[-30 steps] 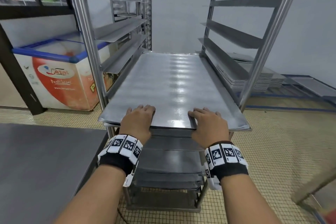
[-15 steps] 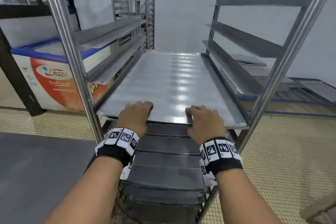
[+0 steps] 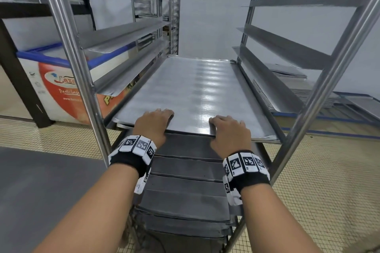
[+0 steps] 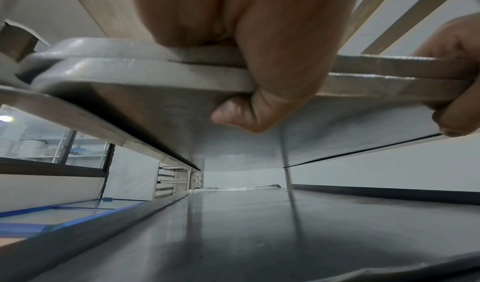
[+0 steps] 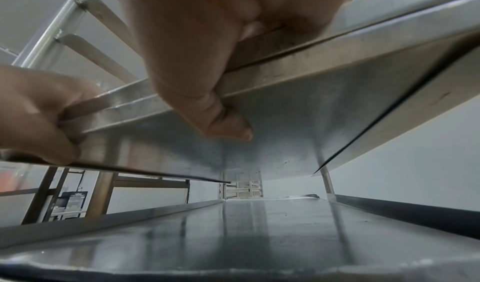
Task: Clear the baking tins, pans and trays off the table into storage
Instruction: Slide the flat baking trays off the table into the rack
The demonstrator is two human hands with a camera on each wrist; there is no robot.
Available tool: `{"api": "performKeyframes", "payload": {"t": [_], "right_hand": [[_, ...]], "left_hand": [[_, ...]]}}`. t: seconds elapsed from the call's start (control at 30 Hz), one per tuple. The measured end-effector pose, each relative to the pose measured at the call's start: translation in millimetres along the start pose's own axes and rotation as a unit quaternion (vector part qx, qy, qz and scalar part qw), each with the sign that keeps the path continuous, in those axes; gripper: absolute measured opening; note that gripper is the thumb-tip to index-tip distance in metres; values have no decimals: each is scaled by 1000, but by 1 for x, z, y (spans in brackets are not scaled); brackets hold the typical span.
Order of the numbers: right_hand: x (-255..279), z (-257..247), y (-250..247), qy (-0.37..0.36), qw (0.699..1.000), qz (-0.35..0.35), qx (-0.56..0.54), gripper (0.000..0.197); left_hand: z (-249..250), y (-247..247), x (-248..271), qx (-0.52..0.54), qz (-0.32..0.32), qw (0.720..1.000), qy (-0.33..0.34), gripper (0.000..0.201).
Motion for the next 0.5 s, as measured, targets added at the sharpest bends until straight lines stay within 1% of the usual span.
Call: {"api": "performKeyframes", "payload": {"t": [0.17, 0.23, 0.37, 0.43, 0.5], "right_hand": [[-8, -2, 6, 3, 1000, 12, 6, 22], [-12, -4, 11, 1, 1000, 6, 7, 23], [-19, -8, 15, -9, 1000, -13, 14, 26], [-18, -10, 14, -17, 999, -33, 26, 24], [-15, -11, 10, -26, 998, -41, 25, 21]], "left_hand": [[-1, -1, -6, -1, 0, 1000, 8, 63], [-2, -1, -8, 3, -4, 1000, 11, 62], [-5, 0, -13, 24, -43, 999, 14, 65], [-7, -1, -13, 37, -64, 997, 13, 66], [-4, -7, -8, 79, -71, 994, 28, 71]]}}
Point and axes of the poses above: each hand's wrist, its own x-axis away from the middle knuckle, its own y-axis out of the palm, z = x × y, the point moved 9 cm from there along -x, towards the middle knuckle, and after that the axes turned 13 degrees about x, right-handed, at the moved point
